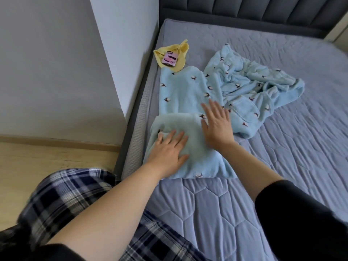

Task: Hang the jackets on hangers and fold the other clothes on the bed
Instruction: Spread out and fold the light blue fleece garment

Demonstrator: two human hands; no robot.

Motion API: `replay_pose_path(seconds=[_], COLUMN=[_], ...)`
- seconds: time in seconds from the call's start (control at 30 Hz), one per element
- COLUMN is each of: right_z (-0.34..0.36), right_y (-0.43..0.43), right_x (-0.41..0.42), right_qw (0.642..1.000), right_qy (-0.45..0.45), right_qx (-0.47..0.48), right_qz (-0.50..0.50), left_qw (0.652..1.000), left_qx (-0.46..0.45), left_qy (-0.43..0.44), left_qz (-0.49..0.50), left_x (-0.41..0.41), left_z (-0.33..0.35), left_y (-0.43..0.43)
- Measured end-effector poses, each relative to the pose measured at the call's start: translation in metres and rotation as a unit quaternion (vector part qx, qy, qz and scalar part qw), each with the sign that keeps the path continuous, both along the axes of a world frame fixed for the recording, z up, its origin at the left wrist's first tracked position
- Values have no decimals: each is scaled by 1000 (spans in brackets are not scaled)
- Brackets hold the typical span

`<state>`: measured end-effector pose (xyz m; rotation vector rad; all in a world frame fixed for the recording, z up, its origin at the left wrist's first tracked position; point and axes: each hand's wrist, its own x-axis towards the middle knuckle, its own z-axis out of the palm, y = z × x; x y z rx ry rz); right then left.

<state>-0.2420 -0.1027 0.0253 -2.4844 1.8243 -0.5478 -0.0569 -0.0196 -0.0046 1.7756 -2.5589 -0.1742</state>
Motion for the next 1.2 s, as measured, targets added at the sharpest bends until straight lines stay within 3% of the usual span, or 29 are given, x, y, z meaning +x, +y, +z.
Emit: replay_pose_path(seconds=[0.1,0.13,0.23,0.4,0.47,0.53,0.6,0.7,0.87,0.93,1.07,1.13,1.2], right_z=[-13,-15,-10,8,12,2,-11,-21,-16,-7,26,45,63], right_y=[-19,-24,-24,18,47,74,89,92,79,73,51,44,40], right_x=[4,6,10,4,-2,-9,-12,-7,13,19,20,18,17], right_qw=[958,950,969,988,980,958,941,909,911,933,947,935,897], right_qy=[91,101,119,92,85,129,236,381,375,304,178,125,66], right_qx=[271,296,214,85,-32,-84,-24,42,28,66,187,251,372], right_qz=[-1,-5,16,94,178,240,240,163,167,182,193,218,227], left_qw=[999,997,993,996,993,990,988,984,975,962,870,780,673], left_qx=[45,61,87,51,64,81,90,93,82,100,189,251,377], left_qy=[16,28,56,56,78,100,106,128,183,234,409,509,570], left_qz=[21,33,51,52,61,65,70,83,92,96,202,263,280], left_x=[7,10,14,15,15,16,16,14,19,23,34,47,62], left_z=[-4,-6,-8,-9,-11,-13,-15,-19,-18,-14,11,25,32], left_y=[-4,-5,-6,-8,-9,-12,-14,-14,-10,-9,-11,-16,-18])
